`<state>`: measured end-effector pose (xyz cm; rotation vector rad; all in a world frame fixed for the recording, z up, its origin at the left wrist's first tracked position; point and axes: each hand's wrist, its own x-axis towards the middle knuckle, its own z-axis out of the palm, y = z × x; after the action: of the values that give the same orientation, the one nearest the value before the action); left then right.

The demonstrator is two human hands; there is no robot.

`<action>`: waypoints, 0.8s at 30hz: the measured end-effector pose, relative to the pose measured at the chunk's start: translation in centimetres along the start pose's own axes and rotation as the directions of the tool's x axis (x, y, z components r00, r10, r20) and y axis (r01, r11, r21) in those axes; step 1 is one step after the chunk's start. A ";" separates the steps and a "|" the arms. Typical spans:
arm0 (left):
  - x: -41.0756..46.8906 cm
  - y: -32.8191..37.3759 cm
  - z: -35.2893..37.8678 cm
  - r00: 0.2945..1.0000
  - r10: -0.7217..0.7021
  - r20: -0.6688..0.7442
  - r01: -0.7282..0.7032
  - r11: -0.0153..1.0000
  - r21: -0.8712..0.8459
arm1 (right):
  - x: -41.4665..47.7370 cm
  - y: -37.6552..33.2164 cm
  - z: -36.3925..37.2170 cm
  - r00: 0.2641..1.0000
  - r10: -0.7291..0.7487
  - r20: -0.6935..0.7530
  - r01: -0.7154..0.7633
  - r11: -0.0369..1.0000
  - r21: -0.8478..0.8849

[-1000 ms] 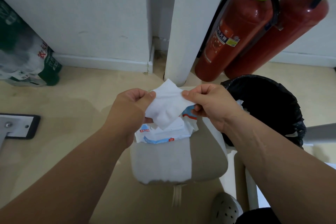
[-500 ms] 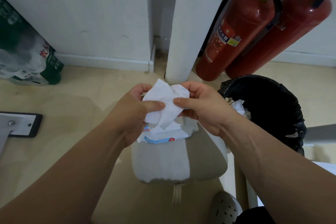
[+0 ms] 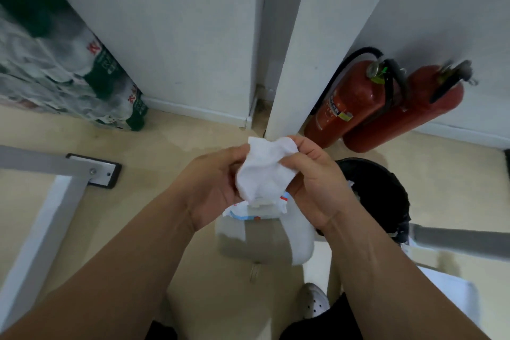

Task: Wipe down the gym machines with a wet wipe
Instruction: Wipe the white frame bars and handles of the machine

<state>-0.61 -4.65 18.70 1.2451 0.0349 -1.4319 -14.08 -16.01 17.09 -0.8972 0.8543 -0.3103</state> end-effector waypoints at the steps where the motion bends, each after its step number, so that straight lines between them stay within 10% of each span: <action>1: -1.5 0.9 1.0 1.000 0.002 -0.011 -0.002 1.000 0.015 | -1.1 -1.6 0.6 1.000 0.009 -0.002 -0.009 1.000 -0.002; 12: -21.0 10.5 8.9 0.891 0.183 -0.416 -0.208 0.978 -0.016 | -14.7 -17.7 9.2 0.994 0.081 0.079 -0.058 0.964 -0.260; 24: -45.2 22.9 10.3 0.457 0.478 -0.750 -0.526 0.825 0.205 | -27.5 -32.6 27.5 0.947 0.103 0.305 -0.013 0.959 -0.283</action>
<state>-1.65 12.96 67.32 1.5832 0.2768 -0.2735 -7.48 -4.91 66.17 -1.1458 0.6302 0.0118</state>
